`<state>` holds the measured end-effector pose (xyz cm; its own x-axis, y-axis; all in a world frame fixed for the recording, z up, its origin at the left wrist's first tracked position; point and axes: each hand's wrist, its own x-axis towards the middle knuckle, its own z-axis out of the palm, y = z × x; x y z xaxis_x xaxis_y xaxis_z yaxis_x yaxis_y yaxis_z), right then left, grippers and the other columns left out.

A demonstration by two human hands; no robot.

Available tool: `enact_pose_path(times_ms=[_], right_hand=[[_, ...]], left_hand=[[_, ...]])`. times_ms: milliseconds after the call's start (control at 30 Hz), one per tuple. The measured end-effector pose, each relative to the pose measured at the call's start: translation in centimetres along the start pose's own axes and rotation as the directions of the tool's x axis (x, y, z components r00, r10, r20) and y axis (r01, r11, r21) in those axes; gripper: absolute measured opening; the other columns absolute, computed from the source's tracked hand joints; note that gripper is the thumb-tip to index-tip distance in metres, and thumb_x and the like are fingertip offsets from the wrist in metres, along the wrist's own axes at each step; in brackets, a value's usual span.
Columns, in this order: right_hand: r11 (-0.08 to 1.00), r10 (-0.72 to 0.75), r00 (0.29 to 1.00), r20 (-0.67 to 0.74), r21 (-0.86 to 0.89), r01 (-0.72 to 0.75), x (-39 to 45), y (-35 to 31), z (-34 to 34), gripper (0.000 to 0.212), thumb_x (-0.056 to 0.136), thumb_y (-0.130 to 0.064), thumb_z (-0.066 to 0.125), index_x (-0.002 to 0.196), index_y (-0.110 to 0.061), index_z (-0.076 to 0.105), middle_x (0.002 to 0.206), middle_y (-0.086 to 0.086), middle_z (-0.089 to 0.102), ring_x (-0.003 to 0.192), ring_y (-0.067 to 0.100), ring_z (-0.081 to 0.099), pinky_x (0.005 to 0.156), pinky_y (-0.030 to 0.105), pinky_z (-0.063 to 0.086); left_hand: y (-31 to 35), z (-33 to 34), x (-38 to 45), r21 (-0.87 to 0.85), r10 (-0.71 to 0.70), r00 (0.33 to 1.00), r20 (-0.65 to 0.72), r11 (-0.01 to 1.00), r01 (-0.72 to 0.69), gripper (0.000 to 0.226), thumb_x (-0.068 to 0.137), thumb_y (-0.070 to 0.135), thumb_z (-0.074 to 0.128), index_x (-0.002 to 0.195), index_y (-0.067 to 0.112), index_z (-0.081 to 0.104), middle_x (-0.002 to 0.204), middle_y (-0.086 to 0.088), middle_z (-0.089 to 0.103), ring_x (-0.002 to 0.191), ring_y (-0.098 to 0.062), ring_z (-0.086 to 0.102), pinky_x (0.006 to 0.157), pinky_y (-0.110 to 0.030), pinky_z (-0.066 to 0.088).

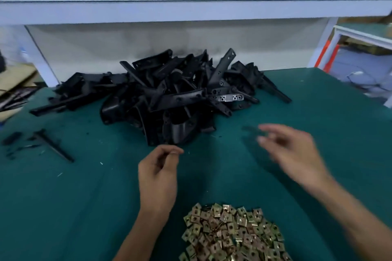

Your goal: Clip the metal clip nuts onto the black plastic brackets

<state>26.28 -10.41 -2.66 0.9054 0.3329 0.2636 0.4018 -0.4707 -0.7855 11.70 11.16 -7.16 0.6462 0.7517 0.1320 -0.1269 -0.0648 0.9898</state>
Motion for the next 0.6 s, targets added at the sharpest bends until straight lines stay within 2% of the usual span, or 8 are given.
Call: enact_pose_path(times_ms=[100,167,233,333,400,500,600], right_hand=[[0.984,-0.023,0.997,0.075,-0.172,0.036,6.7,-2.3,6.5,0.036,0.093,-0.036,0.072,0.127,-0.024,0.068,0.074,-0.008,0.068,0.074,0.013,0.065,0.073,0.027,0.051],[0.953,-0.007,0.995,0.105,-0.301,0.038,9.2,-2.8,8.8,0.032,0.093,-0.039,0.069,0.122,-0.025,0.067,0.085,0.001,0.070,0.088,0.026,0.068,0.077,0.036,0.056],[0.902,-0.031,0.995,0.094,-0.427,0.069,10.8,-3.0,9.9,0.024,0.093,-0.038,0.069,0.109,-0.021,0.069,0.093,0.004,0.070,0.092,0.032,0.068,0.070,0.037,0.055],[0.789,-0.109,0.993,0.049,-0.604,0.116,11.7,-3.3,9.8,0.023,0.092,-0.040,0.068,0.097,-0.017,0.070,0.092,0.009,0.069,0.087,0.035,0.066,0.065,0.034,0.045],[0.761,-0.169,0.985,0.031,-0.631,0.151,11.7,-3.6,8.9,0.026,0.091,-0.043,0.067,0.090,-0.017,0.069,0.080,0.007,0.064,0.076,0.032,0.060,0.062,0.033,0.045],[0.781,-0.196,0.981,0.001,-0.604,0.157,11.6,-4.4,6.4,0.029,0.086,-0.047,0.067,0.076,-0.020,0.066,0.064,-0.003,0.051,0.069,0.028,0.054,0.059,0.030,0.039],[0.863,-0.143,0.990,-0.017,-0.491,0.116,11.7,-6.1,3.3,0.034,0.077,-0.051,0.069,0.064,-0.021,0.061,0.060,-0.007,0.058,0.063,0.021,0.059,0.054,0.028,0.040]], left_hand=[[-0.1,0.1,0.3,0.067,0.025,0.999,0.033,0.997,-0.027,0.026,0.096,0.011,0.058,0.078,0.026,0.071,0.049,0.009,0.038,0.045,-0.012,0.028,0.045,-0.028,0.023],[0.0,0.2,0.3,0.097,0.038,0.999,0.016,0.994,-0.039,0.030,0.096,0.008,0.057,0.077,0.027,0.071,0.048,0.011,0.040,0.044,-0.009,0.029,0.042,-0.025,0.024],[0.1,0.2,0.4,0.096,0.046,0.999,0.015,0.994,-0.048,0.029,0.096,0.008,0.058,0.078,0.026,0.071,0.048,0.011,0.041,0.043,-0.007,0.030,0.041,-0.023,0.024],[0.3,0.2,0.3,0.074,0.036,0.999,0.002,0.997,-0.037,0.029,0.095,0.007,0.059,0.077,0.025,0.071,0.048,0.009,0.042,0.043,-0.006,0.030,0.040,-0.023,0.025],[0.3,0.4,0.4,0.069,0.036,0.999,-0.002,0.997,-0.036,0.029,0.095,0.006,0.059,0.076,0.025,0.071,0.048,0.008,0.044,0.043,-0.006,0.031,0.040,-0.021,0.026],[0.2,0.4,0.3,0.078,0.033,0.999,0.010,0.996,-0.034,0.029,0.095,0.007,0.059,0.076,0.026,0.071,0.047,0.010,0.044,0.042,-0.006,0.031,0.039,-0.022,0.026],[0.2,0.4,0.1,0.094,0.040,0.999,0.032,0.995,-0.043,0.028,0.096,0.009,0.059,0.078,0.026,0.071,0.047,0.011,0.045,0.041,-0.004,0.031,0.039,-0.021,0.025]])
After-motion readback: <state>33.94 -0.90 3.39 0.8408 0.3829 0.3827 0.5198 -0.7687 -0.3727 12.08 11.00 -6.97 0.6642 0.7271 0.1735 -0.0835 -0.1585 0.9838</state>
